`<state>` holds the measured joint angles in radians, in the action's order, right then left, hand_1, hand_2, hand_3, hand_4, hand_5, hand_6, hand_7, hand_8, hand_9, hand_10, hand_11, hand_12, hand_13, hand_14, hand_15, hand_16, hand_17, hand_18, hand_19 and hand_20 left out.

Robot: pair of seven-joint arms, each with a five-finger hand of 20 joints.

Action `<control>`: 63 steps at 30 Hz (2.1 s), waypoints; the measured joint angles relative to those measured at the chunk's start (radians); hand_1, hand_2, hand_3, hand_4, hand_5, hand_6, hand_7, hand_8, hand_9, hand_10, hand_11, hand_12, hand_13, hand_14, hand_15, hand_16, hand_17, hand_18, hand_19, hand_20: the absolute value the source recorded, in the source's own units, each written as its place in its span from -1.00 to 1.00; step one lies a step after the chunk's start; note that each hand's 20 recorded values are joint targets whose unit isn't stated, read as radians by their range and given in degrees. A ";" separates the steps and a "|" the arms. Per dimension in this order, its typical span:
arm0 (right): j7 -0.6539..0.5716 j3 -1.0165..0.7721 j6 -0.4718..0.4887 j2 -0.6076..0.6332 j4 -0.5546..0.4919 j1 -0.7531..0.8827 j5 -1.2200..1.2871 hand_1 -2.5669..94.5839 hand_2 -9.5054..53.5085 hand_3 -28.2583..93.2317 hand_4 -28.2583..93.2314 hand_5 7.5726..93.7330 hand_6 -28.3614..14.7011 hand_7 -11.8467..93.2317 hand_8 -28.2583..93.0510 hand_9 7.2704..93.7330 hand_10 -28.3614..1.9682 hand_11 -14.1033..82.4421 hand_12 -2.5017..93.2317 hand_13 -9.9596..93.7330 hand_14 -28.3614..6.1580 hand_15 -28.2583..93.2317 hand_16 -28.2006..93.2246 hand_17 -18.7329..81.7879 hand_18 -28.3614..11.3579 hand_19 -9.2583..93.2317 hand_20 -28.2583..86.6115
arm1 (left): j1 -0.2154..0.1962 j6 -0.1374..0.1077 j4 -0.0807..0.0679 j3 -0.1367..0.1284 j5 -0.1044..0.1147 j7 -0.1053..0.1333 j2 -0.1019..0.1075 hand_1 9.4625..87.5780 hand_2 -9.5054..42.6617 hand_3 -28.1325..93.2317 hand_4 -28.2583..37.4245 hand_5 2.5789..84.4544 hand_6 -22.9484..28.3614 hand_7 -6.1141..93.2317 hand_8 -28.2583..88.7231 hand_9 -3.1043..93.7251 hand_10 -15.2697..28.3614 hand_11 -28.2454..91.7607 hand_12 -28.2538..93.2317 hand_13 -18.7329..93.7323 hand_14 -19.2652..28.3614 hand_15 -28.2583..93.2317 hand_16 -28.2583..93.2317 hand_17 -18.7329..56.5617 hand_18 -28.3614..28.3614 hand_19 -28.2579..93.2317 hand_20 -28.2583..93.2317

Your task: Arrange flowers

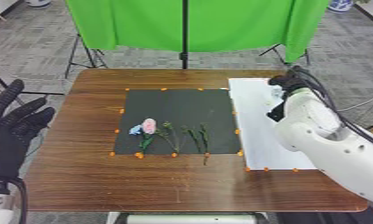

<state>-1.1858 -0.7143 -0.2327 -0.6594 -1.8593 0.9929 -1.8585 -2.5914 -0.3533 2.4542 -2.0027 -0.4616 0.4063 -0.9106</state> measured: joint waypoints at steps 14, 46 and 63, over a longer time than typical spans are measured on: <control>-0.081 -0.039 0.034 0.052 0.067 0.076 0.023 -0.35 -0.67 0.59 -0.87 -0.16 -0.19 -0.64 -0.69 0.84 -0.37 -0.22 -0.64 0.99 0.35 0.29 -0.26 0.71 -0.26 1.00 -0.80 | 0.008 -0.002 -0.005 0.019 0.009 0.000 0.008 -0.80 -0.29 0.71 -1.00 -0.36 0.12 -0.53 -0.70 -0.26 0.65 -0.02 -0.34 -0.22 1.00 0.46 -0.73 -0.69 0.93 0.42 -0.08; -0.024 0.252 0.018 0.106 0.174 -0.050 -0.029 0.20 -1.00 0.61 -1.00 0.73 0.37 -0.43 -0.49 0.98 0.36 -0.46 -0.39 0.95 0.36 0.04 -0.22 0.49 -0.22 0.93 -1.00 | 0.030 -0.001 -0.016 0.035 0.019 0.000 0.026 -0.78 -0.30 0.72 -1.00 -0.35 0.12 -0.53 -0.71 -0.27 0.65 -0.01 -0.34 -0.22 1.00 0.46 -0.73 -0.69 0.92 0.42 -0.09; 0.059 0.392 -0.170 0.100 0.001 -0.147 -0.226 0.22 -1.00 0.64 -1.00 0.79 0.31 -0.42 -0.46 1.00 0.40 -0.34 -0.37 0.99 0.42 0.08 -0.18 0.45 -0.28 1.00 -0.89 | 0.030 -0.001 -0.015 0.027 0.020 -0.002 0.021 -0.78 -0.30 0.72 -1.00 -0.35 0.12 -0.53 -0.71 -0.28 0.64 -0.01 -0.35 -0.23 1.00 0.47 -0.73 -0.69 0.91 0.42 -0.09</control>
<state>-1.1266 -0.3225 -0.4024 -0.5594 -1.8587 0.8454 -2.0848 -2.5612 -0.3539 2.4390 -1.9753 -0.4417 0.4044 -0.8895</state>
